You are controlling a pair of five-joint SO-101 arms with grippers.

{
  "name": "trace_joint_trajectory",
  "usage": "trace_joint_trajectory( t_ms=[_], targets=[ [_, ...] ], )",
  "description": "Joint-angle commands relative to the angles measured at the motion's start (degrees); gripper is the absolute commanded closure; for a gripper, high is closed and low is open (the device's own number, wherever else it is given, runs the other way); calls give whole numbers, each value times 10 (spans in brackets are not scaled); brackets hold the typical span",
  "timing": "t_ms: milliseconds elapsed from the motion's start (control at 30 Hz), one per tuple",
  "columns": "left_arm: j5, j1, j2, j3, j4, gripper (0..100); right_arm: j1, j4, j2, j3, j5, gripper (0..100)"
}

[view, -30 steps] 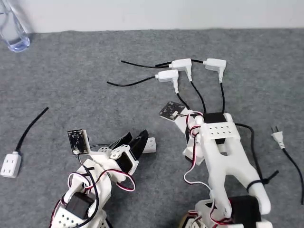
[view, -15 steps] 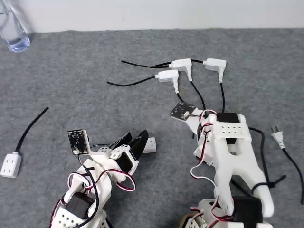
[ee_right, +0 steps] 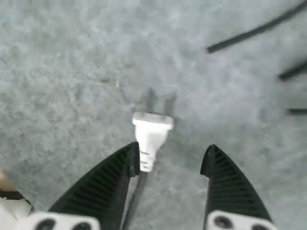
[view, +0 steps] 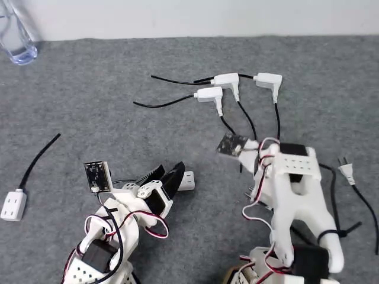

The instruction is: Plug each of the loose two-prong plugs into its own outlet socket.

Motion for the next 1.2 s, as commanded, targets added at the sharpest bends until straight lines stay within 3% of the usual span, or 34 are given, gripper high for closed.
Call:
trace_joint_trajectory(
  t_ms=[0,567,833,1033,1167],
  targets=[
    [0,2,-5,-6,1,815,5,-53,-7,39,35,799],
    [0,2,-5,-6,2,815,28,-211,-7,111,38,801],
    [0,2,-5,-6,2,815,15,-196,22,91,39,803],
    [0,2,-5,-6,2,815,-22,-162,48,69,39,996],
    [0,2,-5,-6,2,815,-21,-153,59,57,41,991]
  ],
)
